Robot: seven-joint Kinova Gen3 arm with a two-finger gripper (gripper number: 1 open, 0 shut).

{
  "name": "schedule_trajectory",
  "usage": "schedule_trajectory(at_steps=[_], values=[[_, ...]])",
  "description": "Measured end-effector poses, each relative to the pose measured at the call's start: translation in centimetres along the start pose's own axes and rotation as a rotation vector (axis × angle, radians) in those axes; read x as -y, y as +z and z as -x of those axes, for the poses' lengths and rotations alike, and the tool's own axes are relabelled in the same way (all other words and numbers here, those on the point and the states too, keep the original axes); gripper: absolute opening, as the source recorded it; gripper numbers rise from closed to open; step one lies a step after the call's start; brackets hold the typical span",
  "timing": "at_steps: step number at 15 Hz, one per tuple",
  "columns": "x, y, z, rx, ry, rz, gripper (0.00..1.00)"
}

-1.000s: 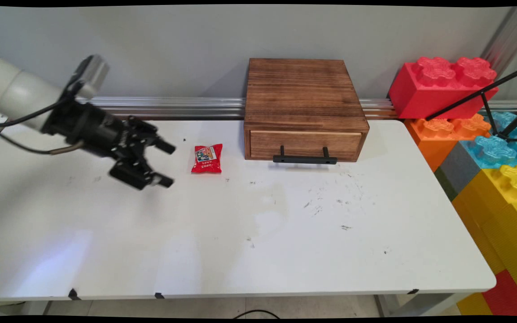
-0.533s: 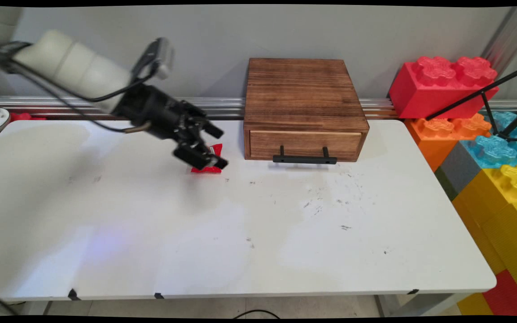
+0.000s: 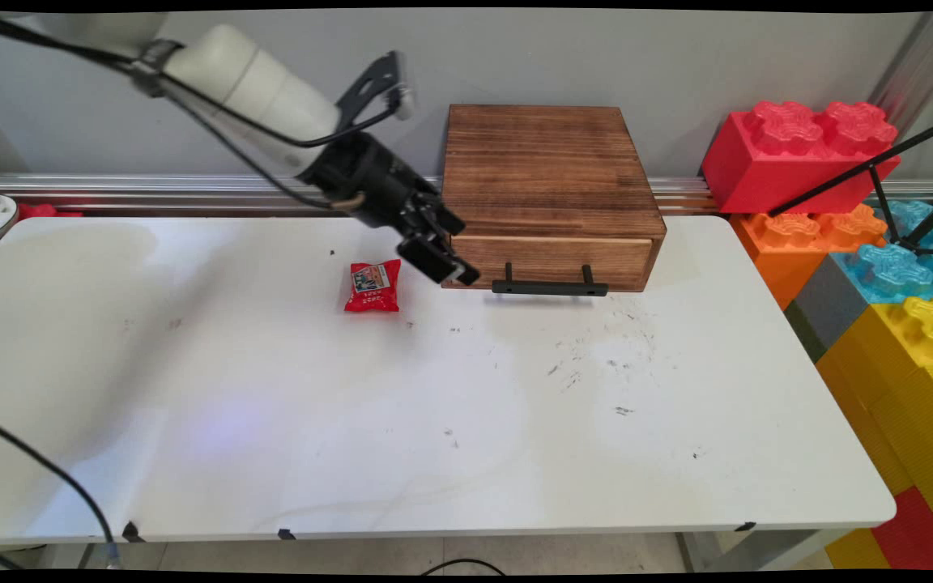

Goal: Open the drawer

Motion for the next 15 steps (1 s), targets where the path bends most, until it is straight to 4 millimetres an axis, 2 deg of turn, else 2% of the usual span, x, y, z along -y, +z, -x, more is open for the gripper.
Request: schedule_trajectory(at_steps=[8,15], values=[[1.8,4.5,-5.2,0.09,0.061,-0.004,1.0],[2.9,8.4,-7.3,0.153,0.118,-0.025,1.0]])
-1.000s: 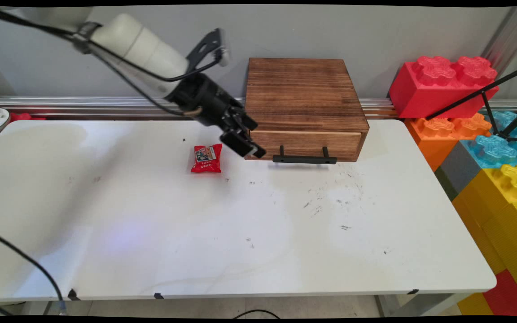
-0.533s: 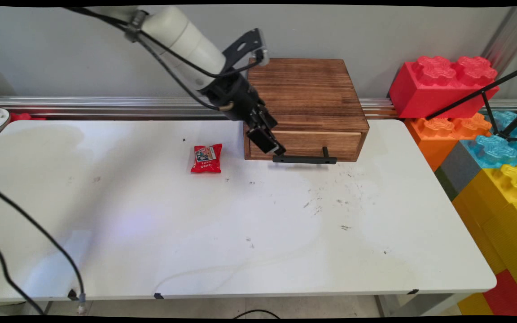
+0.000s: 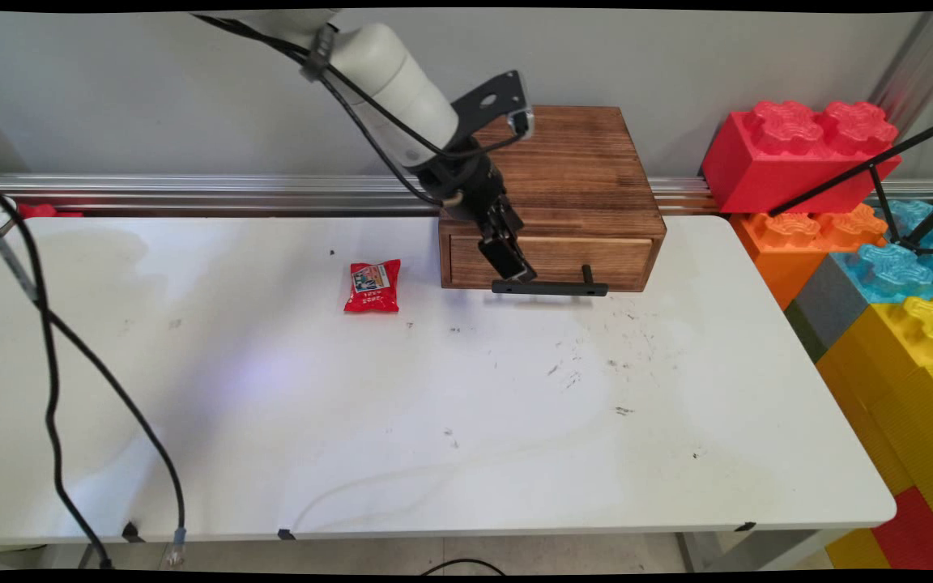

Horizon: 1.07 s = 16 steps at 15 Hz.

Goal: Open the drawer

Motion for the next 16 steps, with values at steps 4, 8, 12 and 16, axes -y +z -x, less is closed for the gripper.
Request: schedule_trajectory(at_steps=[4,8,12,16], values=[[0.2,2.0,-0.9,0.02,0.033,-0.005,1.0],[0.4,4.0,-1.1,0.035,0.06,-0.011,1.0],[0.5,6.0,-1.3,0.042,0.082,-0.016,1.0],[0.5,7.4,-1.3,0.048,0.094,-0.021,1.0]])
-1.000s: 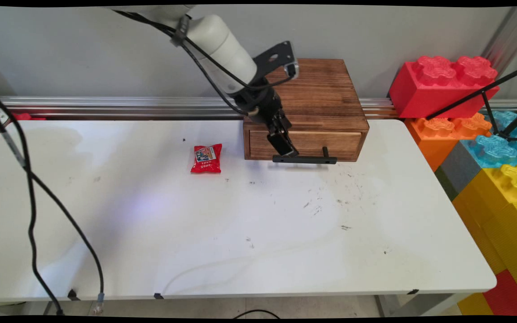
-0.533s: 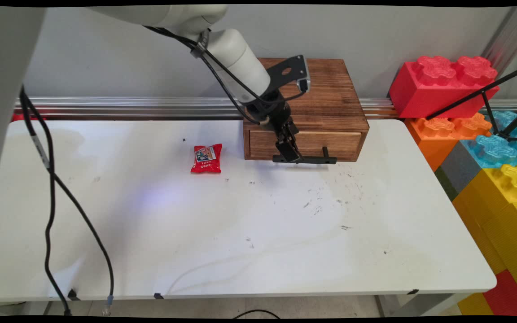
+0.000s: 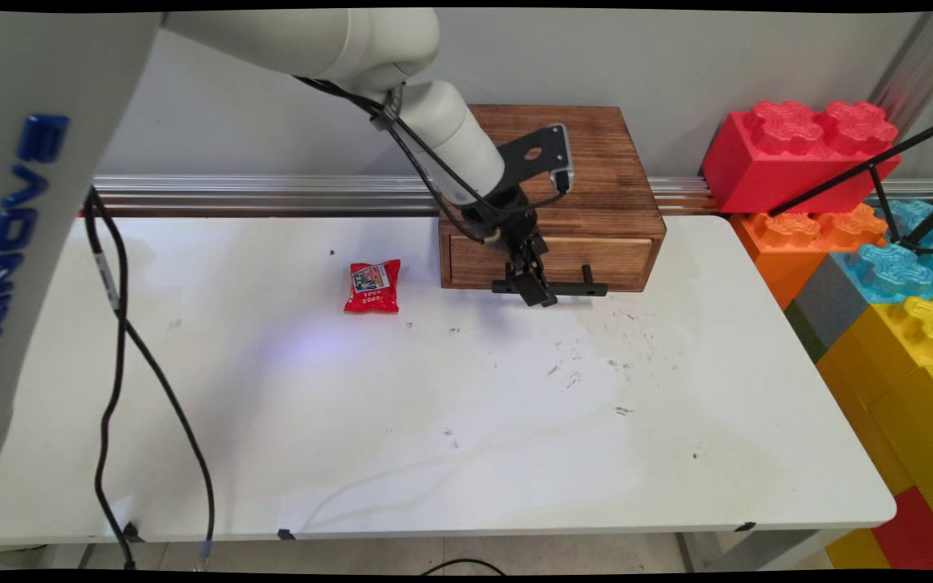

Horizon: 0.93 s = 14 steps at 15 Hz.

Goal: Open the drawer

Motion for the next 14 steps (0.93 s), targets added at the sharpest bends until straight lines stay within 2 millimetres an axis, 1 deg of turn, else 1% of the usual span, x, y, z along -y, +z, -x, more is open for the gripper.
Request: schedule_trajectory(at_steps=[5,14], values=[[0.2,2.1,0.2,0.01,0.015,-0.01,1.0],[0.3,5.0,0.9,0.021,0.028,-0.013,1.0]])
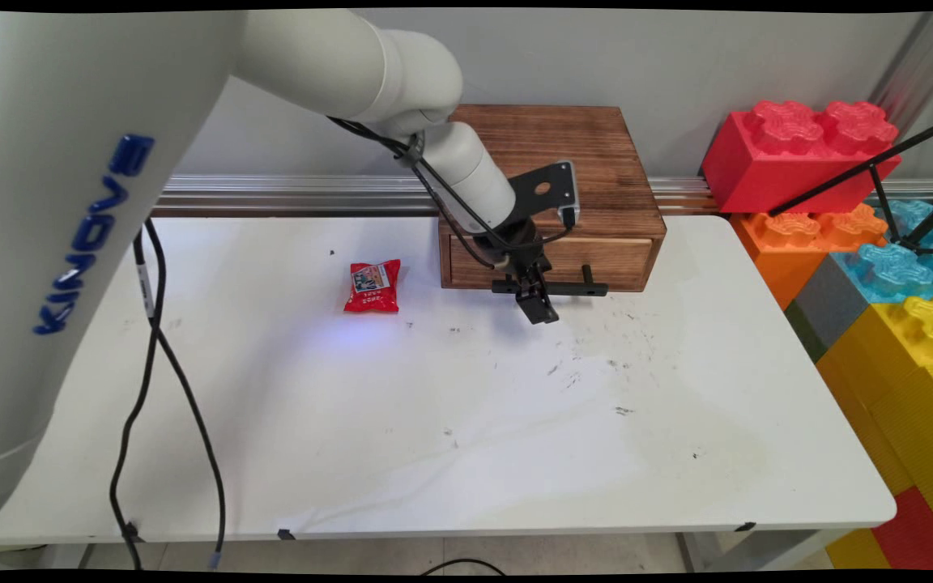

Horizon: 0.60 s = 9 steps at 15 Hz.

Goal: Open the drawer

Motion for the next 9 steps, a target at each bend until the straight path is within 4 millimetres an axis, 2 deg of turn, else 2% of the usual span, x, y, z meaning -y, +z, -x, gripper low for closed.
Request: schedule_trajectory(at_steps=[9], values=[[0.2,2.0,0.6,-0.004,0.0,-0.005,1.0]])
